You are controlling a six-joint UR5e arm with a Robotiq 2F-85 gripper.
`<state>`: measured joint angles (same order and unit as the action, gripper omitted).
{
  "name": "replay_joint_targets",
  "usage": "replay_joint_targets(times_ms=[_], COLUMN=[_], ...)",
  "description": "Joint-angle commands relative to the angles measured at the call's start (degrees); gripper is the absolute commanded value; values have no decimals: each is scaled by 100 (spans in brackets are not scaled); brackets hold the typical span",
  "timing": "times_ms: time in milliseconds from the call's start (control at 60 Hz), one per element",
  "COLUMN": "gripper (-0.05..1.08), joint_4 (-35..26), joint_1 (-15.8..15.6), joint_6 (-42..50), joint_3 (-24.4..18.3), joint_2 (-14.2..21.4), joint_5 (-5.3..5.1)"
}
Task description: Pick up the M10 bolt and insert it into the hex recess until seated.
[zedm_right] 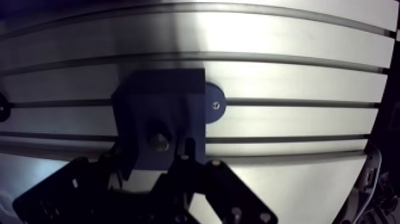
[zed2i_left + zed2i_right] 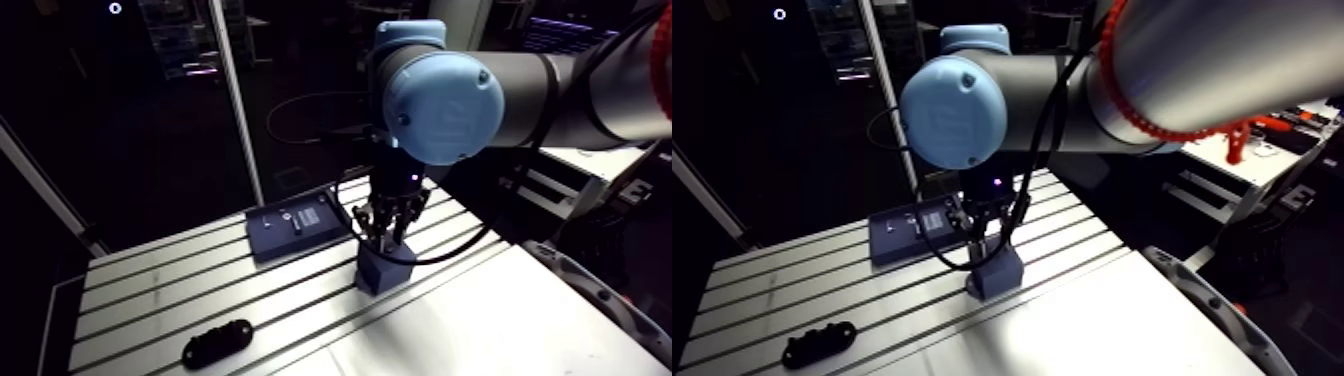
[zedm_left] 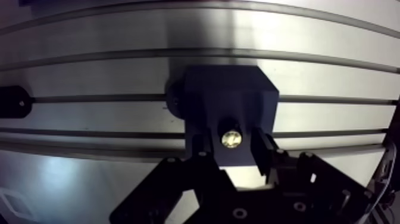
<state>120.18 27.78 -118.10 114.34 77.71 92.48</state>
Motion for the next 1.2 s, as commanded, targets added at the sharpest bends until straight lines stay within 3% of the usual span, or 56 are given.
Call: replay_joint_targets(times_ms=[17, 1200], gripper=[54, 61], joint_4=[19, 28], joint_1=[-9, 9], joint_6=[-25, -18], joint_3=[7, 58], joint_2=[-7, -33], joint_5=[-22, -24])
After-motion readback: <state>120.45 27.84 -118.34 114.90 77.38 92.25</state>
